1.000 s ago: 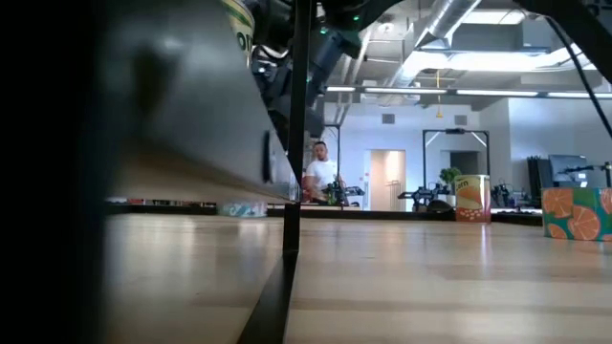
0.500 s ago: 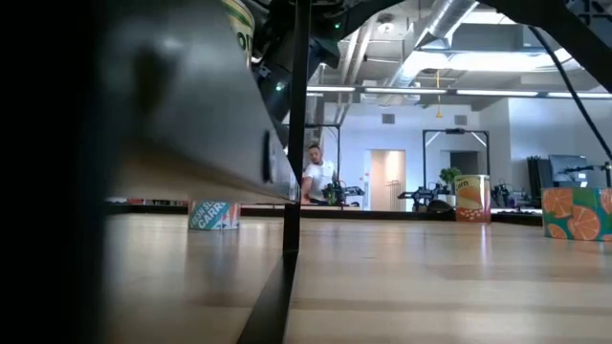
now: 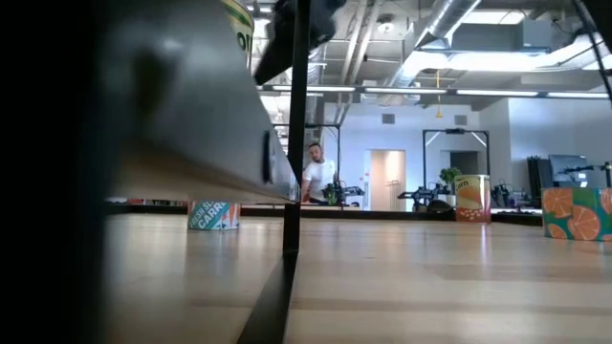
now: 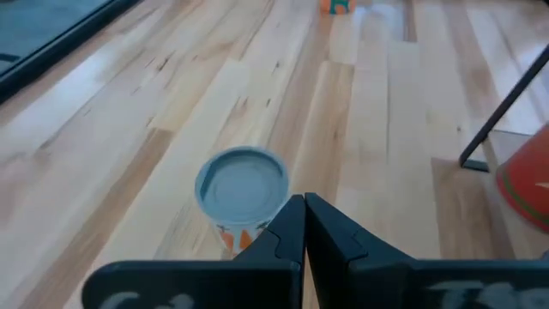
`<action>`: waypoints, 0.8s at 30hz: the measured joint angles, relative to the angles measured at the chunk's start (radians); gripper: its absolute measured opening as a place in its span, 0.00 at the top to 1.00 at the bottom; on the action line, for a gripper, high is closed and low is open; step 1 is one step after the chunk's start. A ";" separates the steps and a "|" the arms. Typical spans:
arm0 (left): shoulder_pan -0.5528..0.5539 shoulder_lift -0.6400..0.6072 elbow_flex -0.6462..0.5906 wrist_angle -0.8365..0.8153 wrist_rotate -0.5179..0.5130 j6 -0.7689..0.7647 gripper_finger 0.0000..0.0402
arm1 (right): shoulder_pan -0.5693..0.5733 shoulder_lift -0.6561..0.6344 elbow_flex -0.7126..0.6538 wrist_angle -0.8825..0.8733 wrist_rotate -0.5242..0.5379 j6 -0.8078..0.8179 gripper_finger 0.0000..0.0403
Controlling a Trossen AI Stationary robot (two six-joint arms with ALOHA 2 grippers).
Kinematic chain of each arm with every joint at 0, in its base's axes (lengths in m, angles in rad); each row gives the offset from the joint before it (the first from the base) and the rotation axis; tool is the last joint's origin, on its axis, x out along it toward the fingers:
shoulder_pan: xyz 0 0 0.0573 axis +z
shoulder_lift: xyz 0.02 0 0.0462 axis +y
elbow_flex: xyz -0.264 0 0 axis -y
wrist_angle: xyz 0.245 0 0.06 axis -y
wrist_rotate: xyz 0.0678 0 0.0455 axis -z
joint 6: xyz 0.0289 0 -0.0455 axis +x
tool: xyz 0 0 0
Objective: Pick and place cans onto a shelf
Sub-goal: Put the canned sliced carrot on the shelf
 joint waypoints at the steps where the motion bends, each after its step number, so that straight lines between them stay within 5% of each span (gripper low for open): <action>1: 0.008 0.010 0.000 0.010 0.008 0.003 1.00 | -0.007 -0.028 -0.019 -0.013 -0.018 0.007 0.78; 5: 0.060 0.050 0.000 0.054 0.063 0.019 1.00 | -0.041 -0.139 -0.186 0.084 -0.117 0.042 0.97; 16: 0.189 0.141 0.041 0.091 0.245 0.045 1.00 | -0.019 -0.479 -0.893 0.786 -0.156 0.263 0.98; 24: 0.221 0.263 0.168 -0.031 0.288 0.144 0.88 | 0.080 -0.598 -1.054 0.908 -0.003 0.310 0.98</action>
